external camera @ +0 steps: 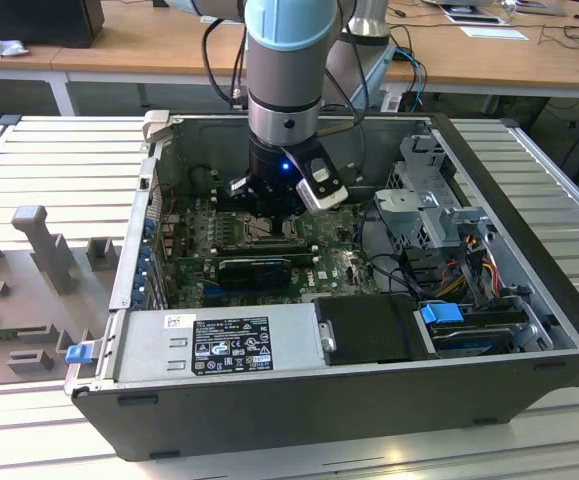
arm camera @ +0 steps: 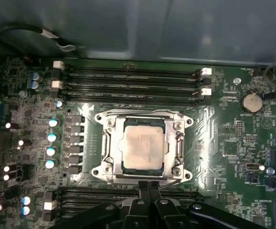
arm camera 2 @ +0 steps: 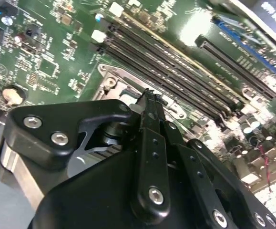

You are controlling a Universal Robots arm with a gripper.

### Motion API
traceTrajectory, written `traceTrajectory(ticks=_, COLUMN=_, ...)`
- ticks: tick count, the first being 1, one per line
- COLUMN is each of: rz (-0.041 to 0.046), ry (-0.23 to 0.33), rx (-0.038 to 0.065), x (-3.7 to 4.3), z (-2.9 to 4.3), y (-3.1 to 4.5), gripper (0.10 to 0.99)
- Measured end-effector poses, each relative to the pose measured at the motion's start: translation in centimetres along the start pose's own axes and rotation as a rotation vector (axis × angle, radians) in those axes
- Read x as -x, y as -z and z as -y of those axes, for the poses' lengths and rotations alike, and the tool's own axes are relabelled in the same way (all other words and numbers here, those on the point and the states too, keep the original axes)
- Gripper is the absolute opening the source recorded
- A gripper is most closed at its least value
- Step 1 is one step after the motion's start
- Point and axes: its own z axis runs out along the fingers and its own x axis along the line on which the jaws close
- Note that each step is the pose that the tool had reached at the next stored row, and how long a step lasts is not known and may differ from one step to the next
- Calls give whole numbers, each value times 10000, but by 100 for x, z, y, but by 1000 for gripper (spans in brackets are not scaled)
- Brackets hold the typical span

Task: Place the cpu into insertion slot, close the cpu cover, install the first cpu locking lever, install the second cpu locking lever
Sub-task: 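Install the second cpu locking lever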

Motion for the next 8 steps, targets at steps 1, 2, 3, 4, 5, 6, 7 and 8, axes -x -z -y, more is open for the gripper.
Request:
traceTrajectory(ticks=1, rz=-16, ry=177, rx=14, x=-14, z=15, y=0, gripper=106)
traceTrajectory(ticks=2, rz=-18, ry=257, rx=112, x=-67, z=30, y=-1, gripper=106)
traceTrajectory(ticks=3, rz=-13, ry=256, rx=191, x=-115, z=38, y=0, gripper=106)
traceTrajectory(ticks=4, rz=-12, ry=253, rx=222, x=-149, z=48, y=-4, gripper=106)
traceTrajectory(ticks=5, rz=-10, ry=254, rx=239, x=-157, z=51, y=-28, gripper=106)
traceTrajectory(ticks=6, rz=-11, ry=256, rx=242, x=-158, z=53, y=-44, gripper=106)
traceTrajectory(ticks=7, rz=-11, ry=256, rx=243, x=-159, z=55, y=-64, gripper=106)
traceTrajectory(ticks=8, rz=-11, ry=254, rx=243, x=-161, z=57, y=-82, gripper=106)
